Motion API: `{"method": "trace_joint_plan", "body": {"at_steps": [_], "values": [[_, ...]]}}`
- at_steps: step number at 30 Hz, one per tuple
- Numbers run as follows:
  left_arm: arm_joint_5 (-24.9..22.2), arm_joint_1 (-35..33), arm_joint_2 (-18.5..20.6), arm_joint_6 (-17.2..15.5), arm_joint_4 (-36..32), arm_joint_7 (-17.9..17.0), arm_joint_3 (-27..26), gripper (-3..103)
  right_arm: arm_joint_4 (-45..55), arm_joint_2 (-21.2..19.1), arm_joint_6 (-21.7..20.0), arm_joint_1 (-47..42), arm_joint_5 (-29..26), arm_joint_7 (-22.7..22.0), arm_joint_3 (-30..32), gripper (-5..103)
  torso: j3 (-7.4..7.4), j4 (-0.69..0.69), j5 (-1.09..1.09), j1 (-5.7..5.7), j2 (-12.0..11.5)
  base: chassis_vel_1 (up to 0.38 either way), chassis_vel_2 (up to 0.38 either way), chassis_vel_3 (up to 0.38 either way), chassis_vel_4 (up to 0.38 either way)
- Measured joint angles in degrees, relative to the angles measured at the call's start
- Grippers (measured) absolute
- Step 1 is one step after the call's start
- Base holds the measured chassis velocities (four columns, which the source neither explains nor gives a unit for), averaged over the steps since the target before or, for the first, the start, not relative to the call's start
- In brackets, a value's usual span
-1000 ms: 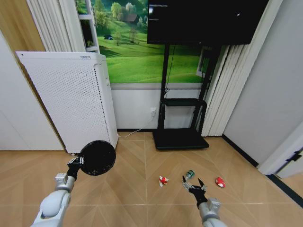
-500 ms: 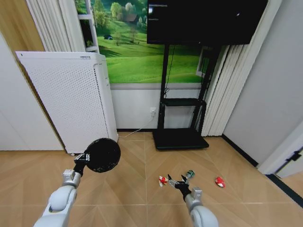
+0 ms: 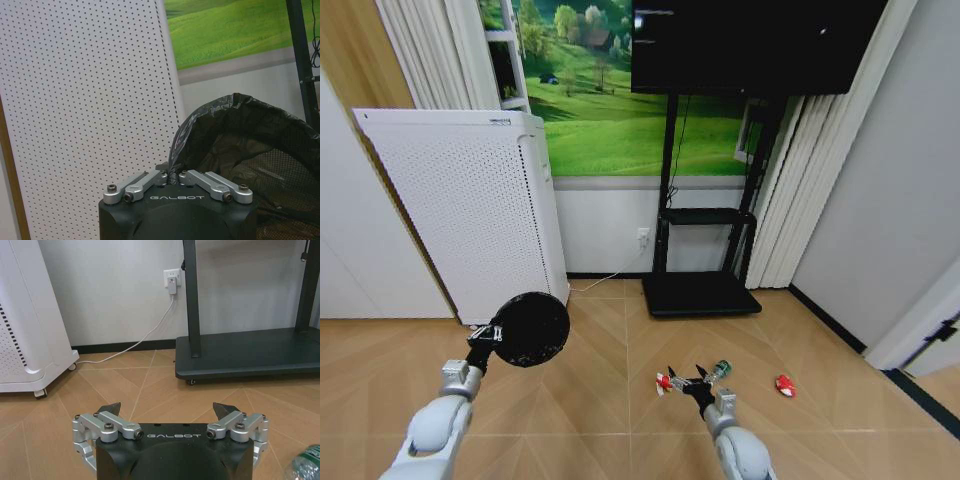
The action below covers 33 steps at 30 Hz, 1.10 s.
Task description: Pick up the trash bin and place the garbage on the floor into it.
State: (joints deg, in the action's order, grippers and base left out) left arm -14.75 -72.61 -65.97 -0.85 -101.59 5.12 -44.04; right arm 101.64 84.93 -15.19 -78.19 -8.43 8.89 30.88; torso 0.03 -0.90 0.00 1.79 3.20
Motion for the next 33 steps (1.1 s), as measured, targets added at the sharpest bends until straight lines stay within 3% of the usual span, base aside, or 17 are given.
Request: {"method": "trace_joint_plan", "body": {"at_steps": [9, 14, 18, 23, 25, 28, 33], "values": [[-0.1, 0.1, -0.3, -0.4, 0.0, 0.3, 0.3, 4, 0.4, -0.6, -0.2, -0.4, -0.1, 0.7, 0.2, 100, 0.01, 0.02, 0.01, 0.01, 0.0, -0.177, 0.187, 0.192, -0.185], [-3.2, 0.5, -1.9, -0.7, -0.6, 1.7, 3.1, 4, -0.2, -1.4, -1.5, -0.9, -0.9, 2.4, 0.9, 100, 0.03, -0.02, 0.01, 0.04, 0.0, -0.155, 0.116, 0.131, -0.150], [-3.9, 0.2, -4.6, -3.2, -2.9, -1.7, 7.1, 4, -0.2, -2.1, -1.9, -1.4, -1.6, 3.1, 1.9, 100, 0.00, -0.01, 0.00, 0.00, 0.0, 0.020, 0.002, -0.040, 0.009], [-2.9, 0.4, -6.0, -2.9, -2.5, -2.2, 8.2, 4, 0.0, -2.5, -2.8, -1.1, -1.8, 3.2, 2.2, 100, -0.01, 0.00, 0.00, -0.02, 0.0, 0.048, -0.064, -0.054, 0.062], [-2.8, 0.9, -6.2, -2.6, -1.6, -1.9, 8.2, 4, -0.2, -2.5, -4.0, -0.6, -2.1, 2.9, 2.1, 100, -0.01, 0.00, 0.00, -0.02, 0.0, 0.000, 0.000, 0.000, 0.000], [-3.1, 2.3, -6.4, -2.2, -0.1, -1.3, 8.3, 4, -3.3, -2.8, -9.1, 1.4, -3.9, 2.0, 1.1, 100, 0.00, 0.00, 0.00, -0.01, 0.0, 0.000, 0.000, 0.000, 0.000], [-3.2, 2.7, -6.5, -2.2, 0.3, -1.1, 8.5, 4, -8.5, -2.9, -12.7, 3.9, -3.8, 0.7, -0.1, 100, 0.01, 0.01, 0.00, 0.00, 0.0, 0.000, 0.000, 0.000, 0.000]]}}
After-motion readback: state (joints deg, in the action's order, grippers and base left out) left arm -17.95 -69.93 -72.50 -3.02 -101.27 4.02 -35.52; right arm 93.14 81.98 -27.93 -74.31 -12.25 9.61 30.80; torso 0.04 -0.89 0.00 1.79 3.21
